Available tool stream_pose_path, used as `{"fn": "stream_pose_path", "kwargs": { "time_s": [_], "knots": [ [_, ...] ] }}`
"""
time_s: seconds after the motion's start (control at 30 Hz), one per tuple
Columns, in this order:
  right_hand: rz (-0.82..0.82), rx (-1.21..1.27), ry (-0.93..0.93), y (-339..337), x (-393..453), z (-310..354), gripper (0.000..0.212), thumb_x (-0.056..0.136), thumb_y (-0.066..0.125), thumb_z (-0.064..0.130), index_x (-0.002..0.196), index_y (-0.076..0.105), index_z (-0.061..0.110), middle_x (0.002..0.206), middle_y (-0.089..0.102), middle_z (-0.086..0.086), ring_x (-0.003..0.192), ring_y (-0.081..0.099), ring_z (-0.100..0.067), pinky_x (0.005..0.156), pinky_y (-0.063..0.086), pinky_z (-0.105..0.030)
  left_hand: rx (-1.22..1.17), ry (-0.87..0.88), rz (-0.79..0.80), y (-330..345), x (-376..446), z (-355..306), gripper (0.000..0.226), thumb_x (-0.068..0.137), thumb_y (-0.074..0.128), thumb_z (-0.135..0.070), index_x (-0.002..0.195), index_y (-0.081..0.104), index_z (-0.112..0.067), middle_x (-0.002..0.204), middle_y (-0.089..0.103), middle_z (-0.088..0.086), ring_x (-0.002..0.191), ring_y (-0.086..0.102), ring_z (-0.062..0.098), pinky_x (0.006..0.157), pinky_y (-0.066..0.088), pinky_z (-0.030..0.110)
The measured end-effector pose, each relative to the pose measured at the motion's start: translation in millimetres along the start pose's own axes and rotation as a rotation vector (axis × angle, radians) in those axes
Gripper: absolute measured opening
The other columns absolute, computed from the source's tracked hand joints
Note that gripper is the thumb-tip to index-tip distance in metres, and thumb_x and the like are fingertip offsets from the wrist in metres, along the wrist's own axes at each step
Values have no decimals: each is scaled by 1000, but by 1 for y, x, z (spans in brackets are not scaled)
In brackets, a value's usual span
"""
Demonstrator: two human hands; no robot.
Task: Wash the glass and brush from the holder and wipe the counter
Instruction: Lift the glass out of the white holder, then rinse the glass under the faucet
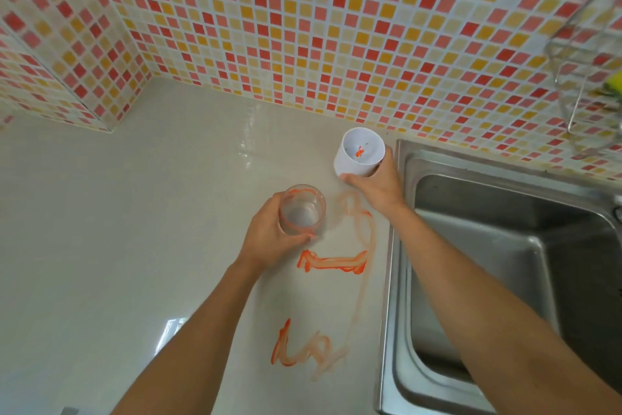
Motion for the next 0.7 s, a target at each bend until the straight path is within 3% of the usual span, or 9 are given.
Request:
{"fn": "stream_pose_path", "kwargs": {
  "time_s": [0.17, 0.33, 0.43, 0.53, 0.6, 0.7],
  "knots": [
    [31, -41, 1, 4, 1, -5, 98, 58, 90, 29, 139, 35, 26, 136, 52, 4, 120, 52, -19, 102, 46, -41, 11, -5, -1, 1, 0, 1, 78, 54, 91, -35, 121, 53, -35, 118, 62, -20, 110, 57, -2, 90, 44, 18],
    [97, -79, 41, -12, -19, -1, 137, 56, 90, 36, 153, -6, 30, 160, 22, 1, 145, 24, -21, 117, 28, -45, 57, -3, 3, -2, 0, -9, 76, 57, 92, -33, 122, 53, -30, 113, 62, -18, 101, 57, 1, 80, 39, 7],
    [47, -227, 8, -41, -43, -4, 121, 75, 80, 41, 154, -10, 24, 164, 6, 0, 149, 11, -18, 120, 20, -41, 59, -8, -31, -4, -4, -21, 76, 60, 91, -33, 124, 51, -28, 111, 59, -18, 97, 54, 0, 73, 35, -2],
    [36, -423, -64, -72, -75, -15, 85, 96, 48, 50, 155, -5, 20, 164, 1, -1, 150, -1, -17, 122, 11, -40, 54, 15, -42, -2, -9, -36, 75, 60, 90, -36, 124, 50, -27, 114, 60, -17, 100, 56, 3, 76, 38, 5],
    [32, -530, -95, -93, -101, -30, 73, 101, 31, 50, 155, -2, 15, 164, -1, -2, 150, -4, -17, 123, 4, -38, 53, 50, -22, 7, -15, -51, 75, 61, 90, -36, 124, 51, -27, 115, 60, -15, 101, 56, 4, 78, 39, 11],
    [61, -666, -109, -126, -138, -59, 72, 99, 18, 55, 155, -1, 14, 163, -1, -2, 150, -6, -17, 123, -1, -38, 22, 126, 35, 33, -30, -77, 74, 63, 87, -32, 126, 47, -29, 117, 59, -14, 103, 56, 6, 78, 40, 12]
  ]
}}
Point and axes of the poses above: each hand's wrist, its own x-axis towards the middle knuckle, its own y-axis out of the palm, z = x × y, the point moved 1 cm from there along x, towards the middle knuckle
